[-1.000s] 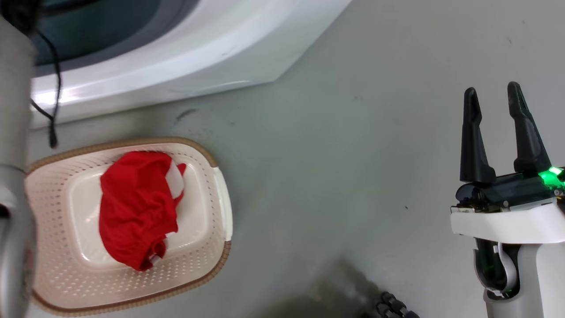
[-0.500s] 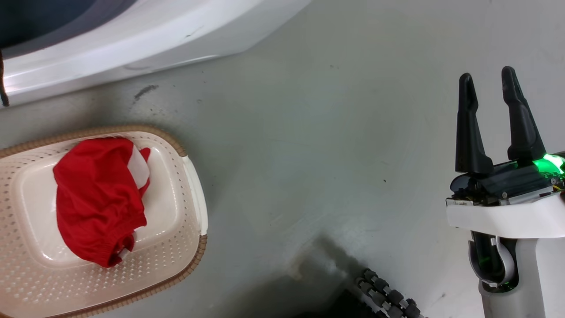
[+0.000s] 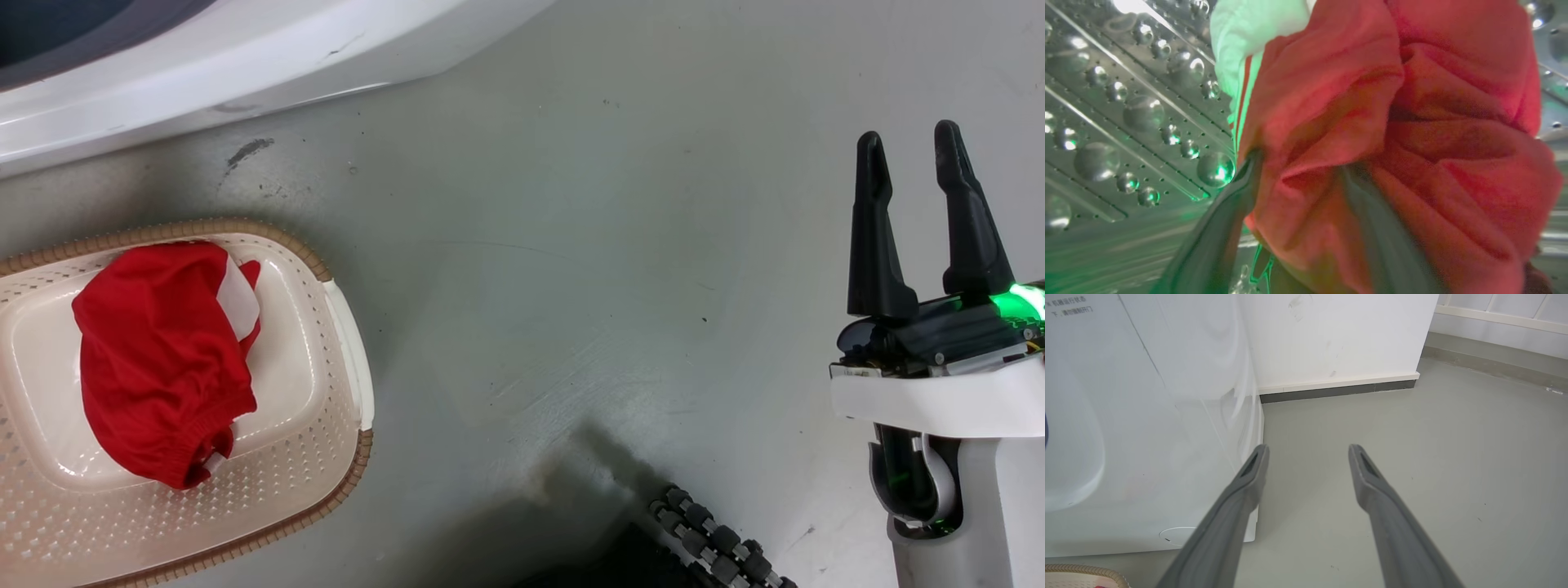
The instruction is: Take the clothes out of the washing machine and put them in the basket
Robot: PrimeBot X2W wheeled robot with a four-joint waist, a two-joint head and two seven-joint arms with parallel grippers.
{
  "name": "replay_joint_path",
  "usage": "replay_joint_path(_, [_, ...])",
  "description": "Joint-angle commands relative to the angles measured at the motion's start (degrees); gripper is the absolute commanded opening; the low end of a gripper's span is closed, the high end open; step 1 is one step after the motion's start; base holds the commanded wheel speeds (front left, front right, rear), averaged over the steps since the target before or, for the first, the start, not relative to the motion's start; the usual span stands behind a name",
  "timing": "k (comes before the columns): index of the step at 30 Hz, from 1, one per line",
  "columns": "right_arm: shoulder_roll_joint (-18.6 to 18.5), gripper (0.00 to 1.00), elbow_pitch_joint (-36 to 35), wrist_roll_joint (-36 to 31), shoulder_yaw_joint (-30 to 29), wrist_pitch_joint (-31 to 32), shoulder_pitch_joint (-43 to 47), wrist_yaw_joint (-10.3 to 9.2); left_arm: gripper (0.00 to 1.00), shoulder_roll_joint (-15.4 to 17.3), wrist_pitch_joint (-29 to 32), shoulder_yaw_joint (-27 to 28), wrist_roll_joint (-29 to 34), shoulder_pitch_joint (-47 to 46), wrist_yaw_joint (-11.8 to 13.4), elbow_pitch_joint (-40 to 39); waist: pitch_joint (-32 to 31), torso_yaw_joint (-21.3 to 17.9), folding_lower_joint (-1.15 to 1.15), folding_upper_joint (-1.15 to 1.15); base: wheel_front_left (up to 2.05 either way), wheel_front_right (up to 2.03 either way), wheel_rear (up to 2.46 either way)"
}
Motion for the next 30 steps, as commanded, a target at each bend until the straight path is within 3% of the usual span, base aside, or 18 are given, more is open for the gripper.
replay_joint_path(1, [0.1,1.0,0.1,0.3,-0.1,-0.1,-1.1,-0.06,0.0,-0.2,-0.3,-0.4,-0.1,2.1,-0.3,0.9,0.1,0.0,0.0,0.0,0.0,0.0,0.0])
replay_joint_path(6, [0.1,1.0,0.3,0.2,0.1,-0.1,-0.9,-0.06,0.0,0.7,-2.4,-0.2,-1.0,2.1,-1.0,0.6,-0.2,0.0,0.0,0.0,0.0,0.0,0.0])
replay_joint_path(13, [0.1,1.0,0.7,-1.4,-0.4,-0.1,-0.7,-0.06,0.0,-0.1,-11.9,0.3,-3.1,4.5,-2.0,-0.1,-3.8,1.6,0.0,0.0,0.0,0.0,0.0])
replay_joint_path(21, [0.1,1.0,1.5,-4.9,-1.7,-0.1,1.9,-0.05,0.0,-2.2,-26.4,-2.7,-6.3,15.3,-2.9,-1.8,-11.4,6.1,0.0,0.0,0.0,0.0,0.0])
replay_joint_path(30, [0.1,1.0,2.3,-8.7,-2.1,-0.1,5.2,-0.05,0.0,-4.6,-36.2,-8.3,-13.9,29.2,-2.9,-8.2,-19.8,11.7,0.0,0.0,0.0,0.0,0.0])
